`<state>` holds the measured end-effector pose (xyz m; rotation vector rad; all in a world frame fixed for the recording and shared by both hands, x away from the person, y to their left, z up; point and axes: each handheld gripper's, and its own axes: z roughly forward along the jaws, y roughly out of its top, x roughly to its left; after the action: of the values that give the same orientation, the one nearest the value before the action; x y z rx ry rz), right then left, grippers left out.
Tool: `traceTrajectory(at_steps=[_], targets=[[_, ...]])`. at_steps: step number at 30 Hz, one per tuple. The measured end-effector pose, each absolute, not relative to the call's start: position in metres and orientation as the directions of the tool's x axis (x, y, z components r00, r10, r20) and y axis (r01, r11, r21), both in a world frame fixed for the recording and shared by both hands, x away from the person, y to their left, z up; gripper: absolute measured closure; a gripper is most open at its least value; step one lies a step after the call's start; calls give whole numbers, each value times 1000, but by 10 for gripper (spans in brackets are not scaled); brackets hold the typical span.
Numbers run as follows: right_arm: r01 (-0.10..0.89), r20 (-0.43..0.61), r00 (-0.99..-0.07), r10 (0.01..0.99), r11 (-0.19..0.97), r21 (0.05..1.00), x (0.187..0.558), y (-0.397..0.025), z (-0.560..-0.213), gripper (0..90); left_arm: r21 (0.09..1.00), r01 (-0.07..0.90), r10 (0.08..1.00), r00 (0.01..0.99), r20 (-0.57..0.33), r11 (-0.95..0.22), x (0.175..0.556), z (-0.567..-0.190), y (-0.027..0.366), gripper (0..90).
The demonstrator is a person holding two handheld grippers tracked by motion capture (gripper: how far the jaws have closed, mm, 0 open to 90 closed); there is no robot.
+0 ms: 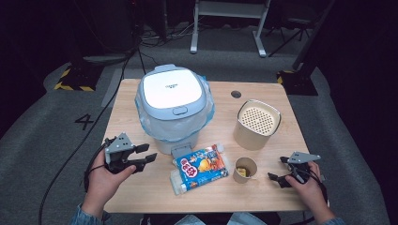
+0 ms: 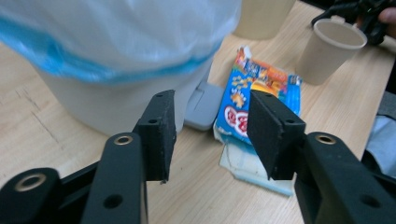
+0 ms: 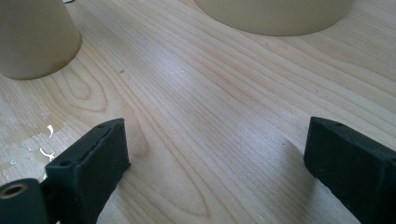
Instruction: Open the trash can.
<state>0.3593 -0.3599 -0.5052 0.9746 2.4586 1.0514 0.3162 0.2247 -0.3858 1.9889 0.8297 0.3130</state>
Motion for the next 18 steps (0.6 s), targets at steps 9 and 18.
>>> traceTrajectory(at_steps=[9, 18], targets=[[472, -4, -727, 687, 503, 724, 359, -360, -505, 64, 871, 380, 627, 771, -111, -312, 320, -346, 224, 668], [472, -6, -725, 689, 503, 724, 359, -360, -505, 65, 896, 324, 606, 792, -80, -304, 322, -313, 215, 845]])
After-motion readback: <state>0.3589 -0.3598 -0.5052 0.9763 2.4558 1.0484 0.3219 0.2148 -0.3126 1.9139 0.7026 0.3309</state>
